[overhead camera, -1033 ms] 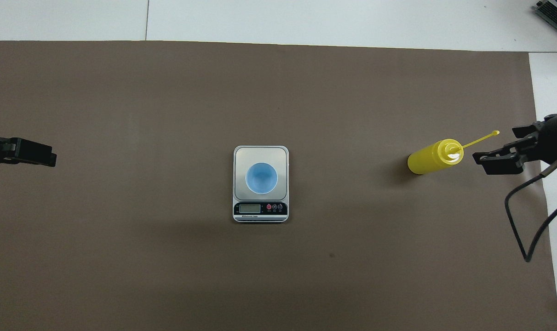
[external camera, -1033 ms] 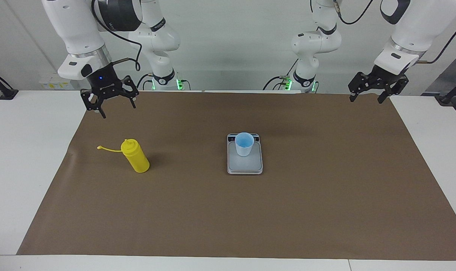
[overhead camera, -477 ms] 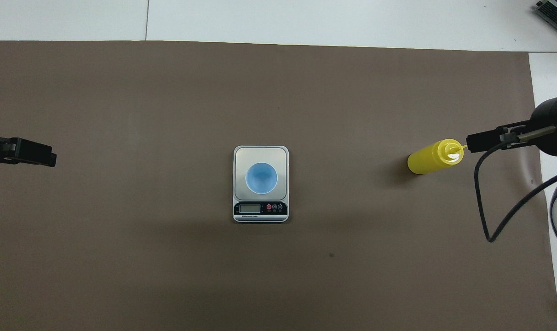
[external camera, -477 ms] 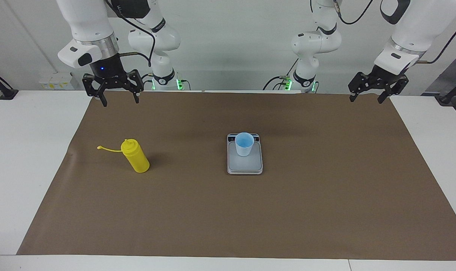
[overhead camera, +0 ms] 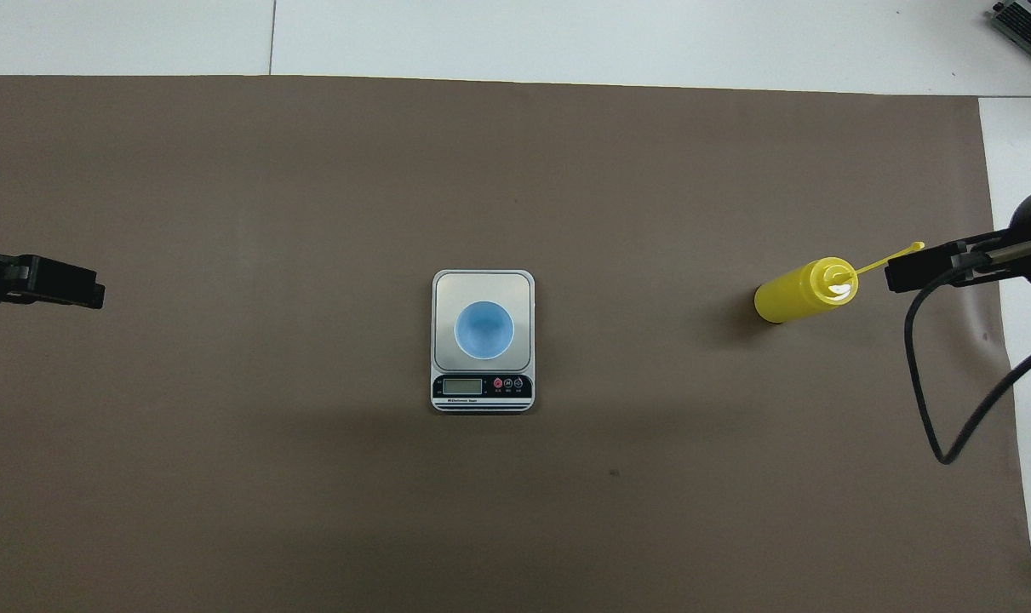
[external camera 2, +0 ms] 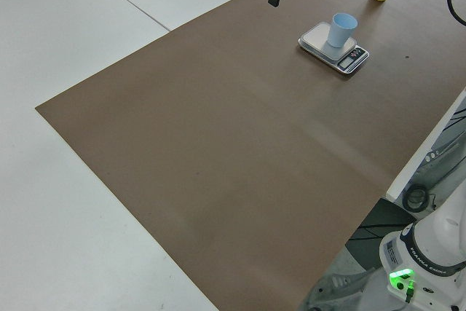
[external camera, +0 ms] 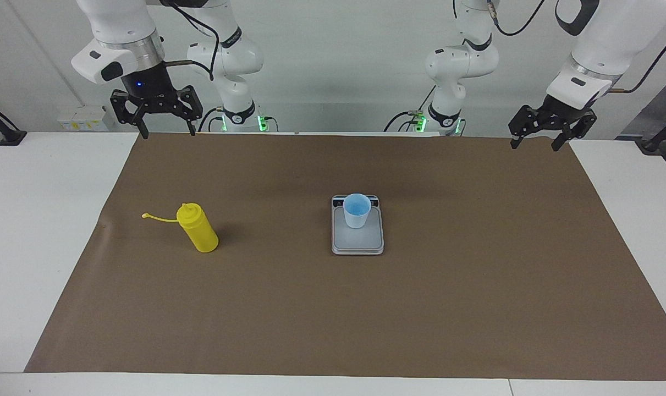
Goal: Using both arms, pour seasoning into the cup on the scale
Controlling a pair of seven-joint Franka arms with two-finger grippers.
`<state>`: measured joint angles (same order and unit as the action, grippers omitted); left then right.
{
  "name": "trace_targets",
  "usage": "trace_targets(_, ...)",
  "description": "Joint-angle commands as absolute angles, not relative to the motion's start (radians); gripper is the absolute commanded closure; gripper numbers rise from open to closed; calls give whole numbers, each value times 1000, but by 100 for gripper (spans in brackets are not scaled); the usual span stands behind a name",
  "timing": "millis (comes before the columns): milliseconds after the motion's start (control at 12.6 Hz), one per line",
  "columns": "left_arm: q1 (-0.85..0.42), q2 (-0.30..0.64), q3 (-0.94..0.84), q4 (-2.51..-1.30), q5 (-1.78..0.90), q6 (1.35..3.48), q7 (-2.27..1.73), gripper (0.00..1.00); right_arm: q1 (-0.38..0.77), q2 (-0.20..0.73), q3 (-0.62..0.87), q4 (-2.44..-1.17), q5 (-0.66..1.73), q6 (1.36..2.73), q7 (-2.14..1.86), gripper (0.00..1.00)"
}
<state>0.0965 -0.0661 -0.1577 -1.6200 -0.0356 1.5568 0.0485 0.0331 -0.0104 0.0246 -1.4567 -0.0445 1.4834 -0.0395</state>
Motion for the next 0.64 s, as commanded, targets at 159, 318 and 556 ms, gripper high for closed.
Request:
trace_targets(159, 110, -97, -163, -1655, -48, 1562, 55, 0, 20, -14, 14, -1445, -34, 1447, 65, 0)
trace_targets(318, 110, -97, -163, -1655, -48, 1562, 55, 0, 5, -23, 15, -1466, -18, 1447, 35, 0)
trace_targets(556, 110, -97, -163, -1655, -48, 1562, 55, 0, -5, -38, 14, -1497, -14, 1447, 35, 0)
